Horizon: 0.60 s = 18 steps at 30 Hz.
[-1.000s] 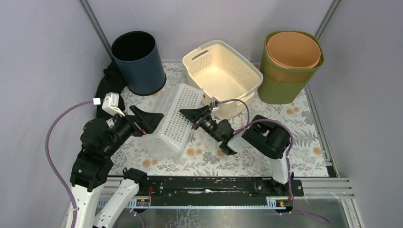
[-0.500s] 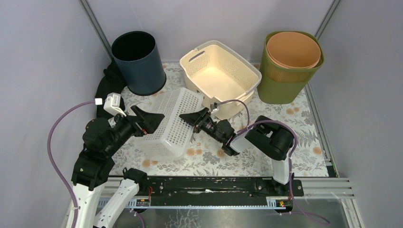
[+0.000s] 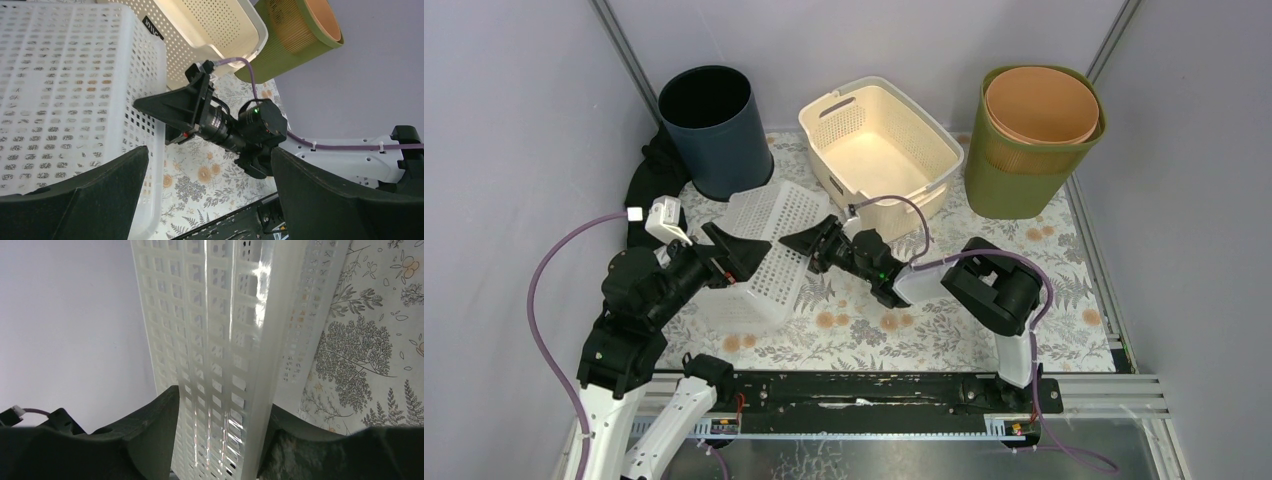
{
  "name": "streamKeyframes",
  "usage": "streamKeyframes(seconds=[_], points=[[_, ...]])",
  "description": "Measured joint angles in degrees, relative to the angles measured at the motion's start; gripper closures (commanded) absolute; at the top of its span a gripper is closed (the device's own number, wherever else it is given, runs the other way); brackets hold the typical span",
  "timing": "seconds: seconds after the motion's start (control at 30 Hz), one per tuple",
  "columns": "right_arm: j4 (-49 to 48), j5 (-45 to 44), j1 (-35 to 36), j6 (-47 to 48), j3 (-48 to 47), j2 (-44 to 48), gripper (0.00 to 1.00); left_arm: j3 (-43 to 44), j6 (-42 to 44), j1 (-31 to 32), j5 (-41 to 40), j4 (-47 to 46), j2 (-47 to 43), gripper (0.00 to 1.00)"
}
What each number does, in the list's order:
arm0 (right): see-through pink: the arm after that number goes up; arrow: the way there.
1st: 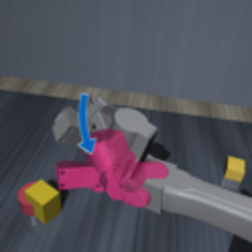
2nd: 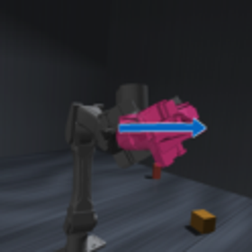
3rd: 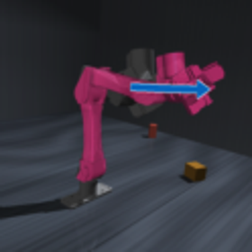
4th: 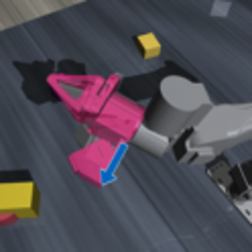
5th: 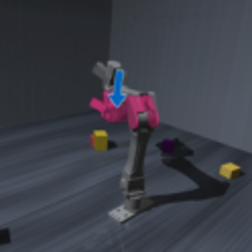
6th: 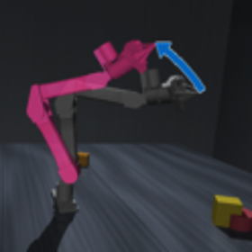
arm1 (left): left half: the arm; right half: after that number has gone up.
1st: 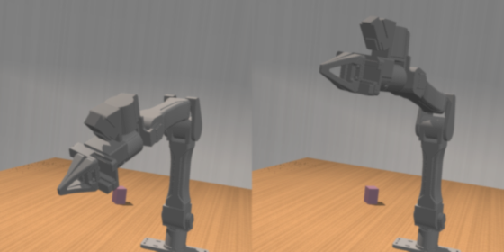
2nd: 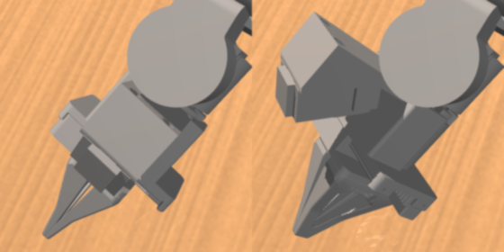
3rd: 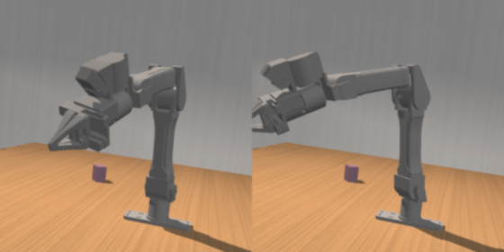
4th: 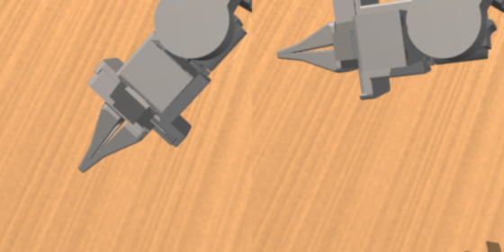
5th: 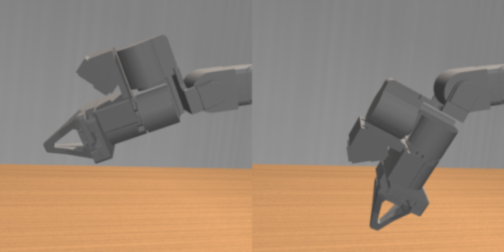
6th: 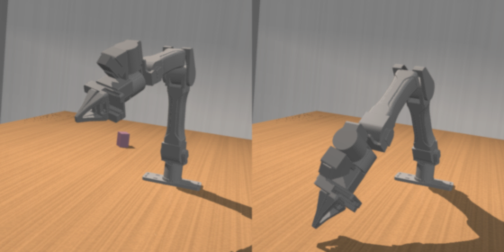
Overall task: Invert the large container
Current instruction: Turn the container upside down at the center of the board.
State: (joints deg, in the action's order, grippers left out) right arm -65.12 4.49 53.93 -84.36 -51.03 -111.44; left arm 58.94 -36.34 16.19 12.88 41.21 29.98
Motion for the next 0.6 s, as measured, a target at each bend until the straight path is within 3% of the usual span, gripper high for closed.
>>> streamKeyframes(seconds=[0.27, 0.6], points=[[11.8, 3.6, -1.0, 3.3, -7.1, -2.6, 0.30, -0.4, 0.0, 0.0, 0.0, -0.1, 0.0, 0.00], [18.2, 4.3, -1.0, 7.3, -8.8, -3.6, 0.29, -0.9, 0.0, 0.0, 0.0, -0.2, 0.0, 0.00]])
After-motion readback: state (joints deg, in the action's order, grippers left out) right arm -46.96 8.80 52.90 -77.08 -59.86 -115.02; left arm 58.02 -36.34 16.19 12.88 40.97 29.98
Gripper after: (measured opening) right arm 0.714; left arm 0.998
